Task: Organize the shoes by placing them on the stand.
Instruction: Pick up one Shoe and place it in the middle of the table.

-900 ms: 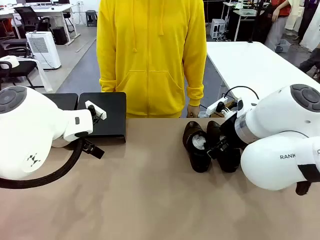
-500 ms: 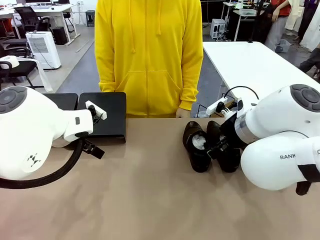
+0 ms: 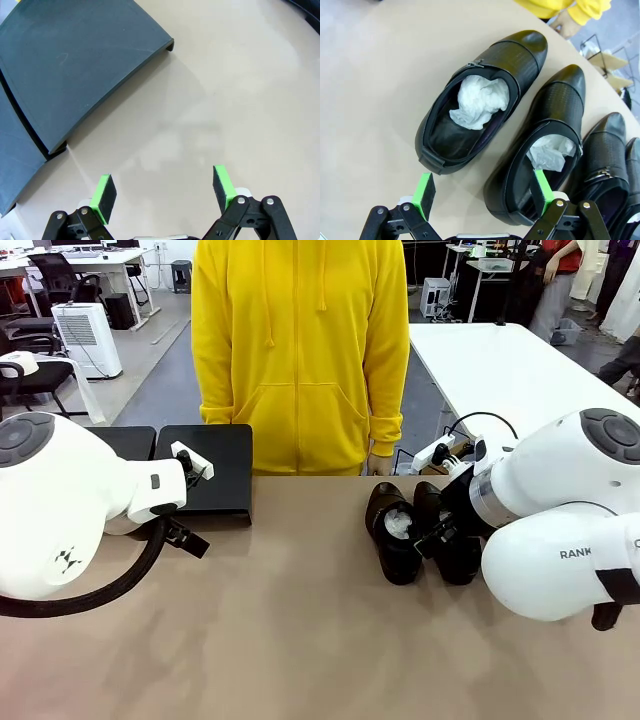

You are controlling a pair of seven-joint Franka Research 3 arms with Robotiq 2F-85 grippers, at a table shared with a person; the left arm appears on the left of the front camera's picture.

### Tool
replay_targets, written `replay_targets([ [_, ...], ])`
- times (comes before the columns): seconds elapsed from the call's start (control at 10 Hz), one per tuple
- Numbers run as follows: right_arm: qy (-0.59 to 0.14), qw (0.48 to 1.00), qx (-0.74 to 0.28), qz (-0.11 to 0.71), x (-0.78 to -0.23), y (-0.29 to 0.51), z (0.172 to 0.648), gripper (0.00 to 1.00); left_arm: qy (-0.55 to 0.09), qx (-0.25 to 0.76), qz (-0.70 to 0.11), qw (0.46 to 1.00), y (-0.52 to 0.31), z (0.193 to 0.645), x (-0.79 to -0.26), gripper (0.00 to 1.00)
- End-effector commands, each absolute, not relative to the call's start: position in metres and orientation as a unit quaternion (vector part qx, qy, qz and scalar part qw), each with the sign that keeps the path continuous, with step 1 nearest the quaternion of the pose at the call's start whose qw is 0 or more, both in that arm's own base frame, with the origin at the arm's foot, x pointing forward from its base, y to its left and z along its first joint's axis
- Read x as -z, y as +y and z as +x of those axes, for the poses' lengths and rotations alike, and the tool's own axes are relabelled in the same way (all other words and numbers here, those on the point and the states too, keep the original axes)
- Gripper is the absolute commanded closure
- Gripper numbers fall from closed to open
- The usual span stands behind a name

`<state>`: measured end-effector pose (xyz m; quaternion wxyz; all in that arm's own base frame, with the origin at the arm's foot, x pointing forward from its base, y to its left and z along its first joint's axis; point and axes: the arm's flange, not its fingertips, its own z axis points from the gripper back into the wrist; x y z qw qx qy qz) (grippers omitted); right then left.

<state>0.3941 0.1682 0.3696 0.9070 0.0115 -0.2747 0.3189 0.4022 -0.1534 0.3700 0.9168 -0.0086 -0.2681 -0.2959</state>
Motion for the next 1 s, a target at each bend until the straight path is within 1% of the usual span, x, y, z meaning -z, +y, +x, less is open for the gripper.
replay_targets([
  [0.0, -0.276, 0.907, -0.318, 0.012, -0.371, 0.168, 0.394, 0.0, -0.268, 0.295, -0.009, 0.917, -0.152, 0.402, -0.37, 0.0],
  [0.4, -0.275, 0.907, -0.319, 0.011, -0.37, 0.168, 0.394, 0.0, -0.268, 0.296, -0.009, 0.917, -0.153, 0.402, -0.37, 0.0],
  [0.5, -0.286, 0.903, -0.32, 0.031, -0.394, 0.148, 0.39, 0.0, -0.292, 0.301, -0.017, 0.908, -0.143, 0.397, -0.397, 0.0],
  [0.6, -0.299, 0.9, -0.314, 0.053, -0.416, 0.128, 0.384, 0.0, -0.305, 0.31, -0.043, 0.899, -0.131, 0.391, -0.423, 0.0],
  [0.9, -0.305, 0.892, -0.305, 0.137, -0.459, 0.068, 0.369, 0.0, -0.28, 0.343, -0.145, 0.885, -0.086, 0.387, -0.479, 0.0],
])
